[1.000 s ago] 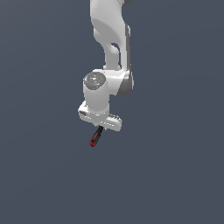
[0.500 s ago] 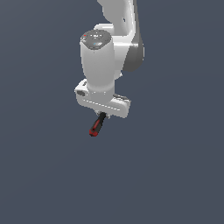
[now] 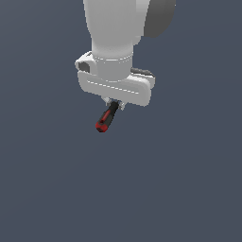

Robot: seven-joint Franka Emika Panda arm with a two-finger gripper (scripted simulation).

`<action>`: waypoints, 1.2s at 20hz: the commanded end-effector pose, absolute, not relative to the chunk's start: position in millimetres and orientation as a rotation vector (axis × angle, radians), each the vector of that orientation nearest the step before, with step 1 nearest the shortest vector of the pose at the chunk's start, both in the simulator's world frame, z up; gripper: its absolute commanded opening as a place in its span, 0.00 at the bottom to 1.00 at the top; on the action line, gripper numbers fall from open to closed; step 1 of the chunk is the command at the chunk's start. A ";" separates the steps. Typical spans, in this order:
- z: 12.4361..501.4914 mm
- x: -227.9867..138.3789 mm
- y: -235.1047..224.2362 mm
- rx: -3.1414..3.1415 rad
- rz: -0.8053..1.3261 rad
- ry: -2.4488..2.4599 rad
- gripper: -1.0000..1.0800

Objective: Pick up the object and move it to a goal position.

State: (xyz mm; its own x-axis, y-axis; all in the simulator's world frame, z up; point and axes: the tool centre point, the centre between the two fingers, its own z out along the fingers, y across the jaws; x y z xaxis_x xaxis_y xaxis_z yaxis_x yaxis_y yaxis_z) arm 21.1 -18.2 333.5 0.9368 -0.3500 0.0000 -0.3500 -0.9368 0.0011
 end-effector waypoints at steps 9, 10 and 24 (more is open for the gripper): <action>429.2 30.9 -2.6 3.091 0.000 -0.557 0.00; 436.2 31.8 -1.4 3.091 0.000 -0.557 0.00; 492.4 40.7 7.7 3.092 0.000 -0.557 0.00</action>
State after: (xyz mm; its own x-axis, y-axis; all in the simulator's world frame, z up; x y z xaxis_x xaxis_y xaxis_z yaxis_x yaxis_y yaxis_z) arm 40.1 7.3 488.5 0.9372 -0.3489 -0.0005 -0.3489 -0.9372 0.0004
